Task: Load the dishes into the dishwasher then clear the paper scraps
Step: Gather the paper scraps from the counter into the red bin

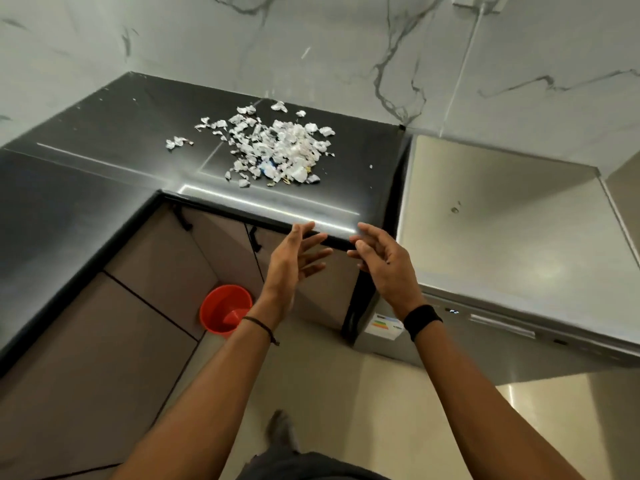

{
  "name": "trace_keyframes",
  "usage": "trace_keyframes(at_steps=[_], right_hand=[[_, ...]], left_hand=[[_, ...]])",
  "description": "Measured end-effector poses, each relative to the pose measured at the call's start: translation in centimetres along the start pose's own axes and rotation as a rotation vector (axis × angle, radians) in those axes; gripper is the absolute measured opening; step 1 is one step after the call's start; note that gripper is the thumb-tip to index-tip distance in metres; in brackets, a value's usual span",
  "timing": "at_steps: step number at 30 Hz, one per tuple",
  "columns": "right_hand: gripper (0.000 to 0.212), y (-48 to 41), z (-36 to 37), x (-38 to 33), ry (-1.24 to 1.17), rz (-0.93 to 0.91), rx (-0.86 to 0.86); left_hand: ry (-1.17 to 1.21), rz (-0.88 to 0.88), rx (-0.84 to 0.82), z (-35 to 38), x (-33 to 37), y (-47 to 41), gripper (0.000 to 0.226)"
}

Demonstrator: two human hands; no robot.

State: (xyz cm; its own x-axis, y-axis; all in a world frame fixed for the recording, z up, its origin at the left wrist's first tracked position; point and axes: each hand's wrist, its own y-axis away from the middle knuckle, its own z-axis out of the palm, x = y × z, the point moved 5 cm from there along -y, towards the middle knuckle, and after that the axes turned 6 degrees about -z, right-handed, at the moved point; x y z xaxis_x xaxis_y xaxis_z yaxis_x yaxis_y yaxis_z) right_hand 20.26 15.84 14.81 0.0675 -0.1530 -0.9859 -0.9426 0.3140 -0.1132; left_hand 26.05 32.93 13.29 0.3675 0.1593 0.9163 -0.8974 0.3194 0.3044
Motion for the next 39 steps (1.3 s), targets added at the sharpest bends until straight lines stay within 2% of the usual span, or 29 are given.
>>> trace_keyframes(at_steps=[9,20,23,27,30,33,39], right_hand=[[0.029,-9.6,7.5,1.2,0.039,0.006,-0.025],[0.029,-25.4,9.2,6.1,0.214,-0.035,-0.066],[0.028,-28.9,9.5,7.3,0.343,-0.045,-0.100],[0.036,-32.1,10.1,10.4,0.721,-0.123,-0.239],[0.035,-32.6,10.6,12.9,0.875,-0.121,-0.308],[0.017,-32.4,10.5,13.6,0.888,-0.141,-0.250],[0.014,-31.4,10.3,11.6,0.686,-0.046,-0.002]], left_hand=[[0.079,-0.096,0.049,-6.8,2.7,-9.4,0.054],[0.341,-0.179,0.109,-7.4,4.6,-22.9,0.069],[0.369,-0.195,0.128,-7.1,5.5,-26.0,0.070],[0.417,-0.223,0.145,-7.0,5.9,-29.3,0.073],[0.409,-0.233,0.141,-7.7,5.9,-31.0,0.074],[0.420,-0.244,0.133,-8.9,6.0,-32.5,0.073],[0.402,-0.267,0.100,-10.2,6.0,-34.7,0.059]])
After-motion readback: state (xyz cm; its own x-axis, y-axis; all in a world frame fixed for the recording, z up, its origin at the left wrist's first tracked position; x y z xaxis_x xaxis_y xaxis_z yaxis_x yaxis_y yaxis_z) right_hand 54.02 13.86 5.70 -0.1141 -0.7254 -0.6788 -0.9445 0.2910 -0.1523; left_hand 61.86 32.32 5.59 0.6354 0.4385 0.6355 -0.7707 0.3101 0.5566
